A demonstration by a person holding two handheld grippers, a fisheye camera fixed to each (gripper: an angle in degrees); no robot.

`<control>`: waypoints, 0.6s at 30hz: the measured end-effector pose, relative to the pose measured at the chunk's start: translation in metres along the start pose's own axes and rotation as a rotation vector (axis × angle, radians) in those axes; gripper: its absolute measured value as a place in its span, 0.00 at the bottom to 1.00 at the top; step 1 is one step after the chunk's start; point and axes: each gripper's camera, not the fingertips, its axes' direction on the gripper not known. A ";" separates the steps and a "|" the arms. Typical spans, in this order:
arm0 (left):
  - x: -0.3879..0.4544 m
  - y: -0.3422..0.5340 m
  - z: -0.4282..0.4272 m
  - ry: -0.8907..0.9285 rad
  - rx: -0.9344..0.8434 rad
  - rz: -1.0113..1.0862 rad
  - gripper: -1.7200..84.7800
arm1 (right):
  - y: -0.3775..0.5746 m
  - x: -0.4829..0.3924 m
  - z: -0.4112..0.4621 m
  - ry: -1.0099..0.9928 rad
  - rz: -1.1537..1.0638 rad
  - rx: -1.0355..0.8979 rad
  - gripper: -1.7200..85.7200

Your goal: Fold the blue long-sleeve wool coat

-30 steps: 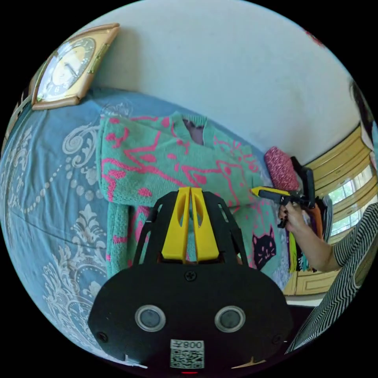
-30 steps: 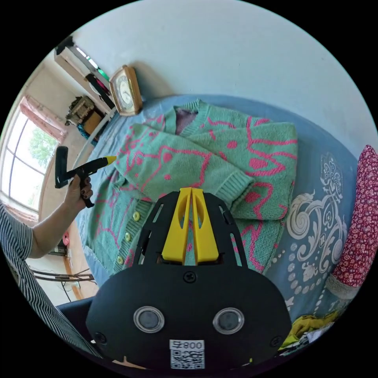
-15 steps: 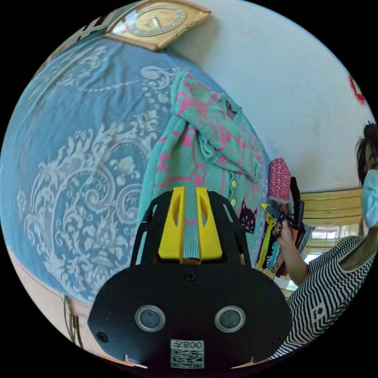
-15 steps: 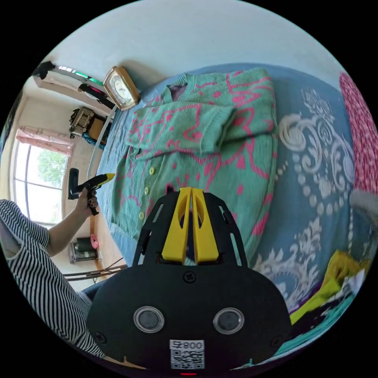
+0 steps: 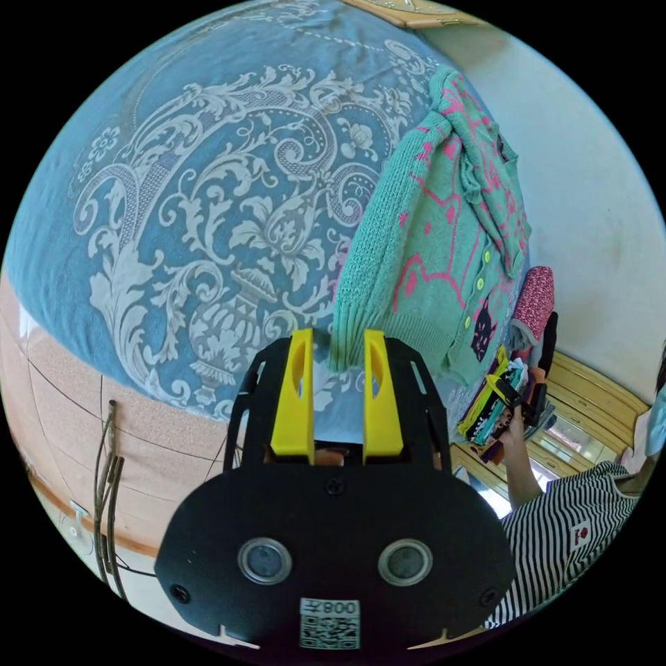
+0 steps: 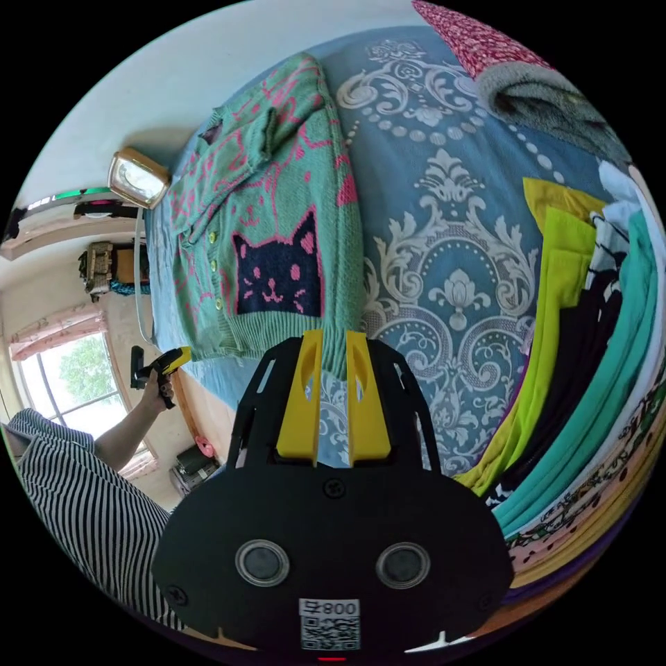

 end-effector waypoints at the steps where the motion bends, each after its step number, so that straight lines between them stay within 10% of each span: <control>1: -0.007 0.004 0.001 0.021 0.003 -0.003 0.14 | 0.002 0.005 0.000 -0.002 0.010 0.002 0.10; 18: -0.051 0.045 0.022 0.056 -0.058 0.029 0.08 | 0.020 0.052 0.000 -0.062 0.094 -0.039 0.09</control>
